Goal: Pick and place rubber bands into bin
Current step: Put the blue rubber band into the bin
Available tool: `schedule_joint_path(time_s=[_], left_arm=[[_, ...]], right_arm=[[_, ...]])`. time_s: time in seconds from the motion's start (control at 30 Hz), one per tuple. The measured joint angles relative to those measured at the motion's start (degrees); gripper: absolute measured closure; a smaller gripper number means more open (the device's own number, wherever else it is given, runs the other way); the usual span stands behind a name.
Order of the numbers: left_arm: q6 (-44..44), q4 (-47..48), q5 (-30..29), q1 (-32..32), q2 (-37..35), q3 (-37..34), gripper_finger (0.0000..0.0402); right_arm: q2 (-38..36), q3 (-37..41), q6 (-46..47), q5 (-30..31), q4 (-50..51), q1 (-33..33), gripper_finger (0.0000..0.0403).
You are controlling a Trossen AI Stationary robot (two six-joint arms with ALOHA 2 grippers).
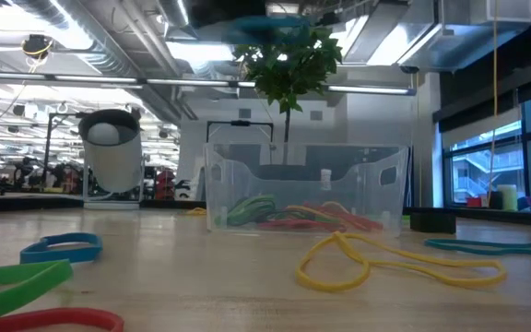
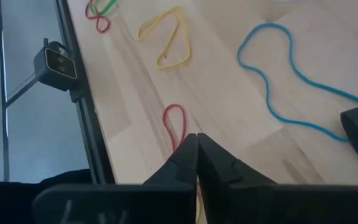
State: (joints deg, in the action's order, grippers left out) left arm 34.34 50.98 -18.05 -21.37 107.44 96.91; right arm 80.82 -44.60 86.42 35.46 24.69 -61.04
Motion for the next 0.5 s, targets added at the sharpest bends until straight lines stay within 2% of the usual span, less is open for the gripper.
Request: schedule_joint_path(time_s=[0.13, 0.3, 0.5], left_arm=[[-6.75, -2.12, -0.27, 5.88, 0.07, 1.92, 0.0399], [-14.5, -9.29, 6.61, 14.13, 2.73, 2.02, 0.0399], [-19.61, -9.86, 13.61, 19.64, 8.43, 1.96, 0.0399]], right_arm=[[0.0, 0.0, 0.06, -0.02, 0.02, 0.12, 0.0389], [0.0, 0.0, 0.27, -0.02, -0.12, 0.75, 0.0385], [0.0, 0.0, 0.32, -0.02, -1.02, 1.53, 0.0384]])
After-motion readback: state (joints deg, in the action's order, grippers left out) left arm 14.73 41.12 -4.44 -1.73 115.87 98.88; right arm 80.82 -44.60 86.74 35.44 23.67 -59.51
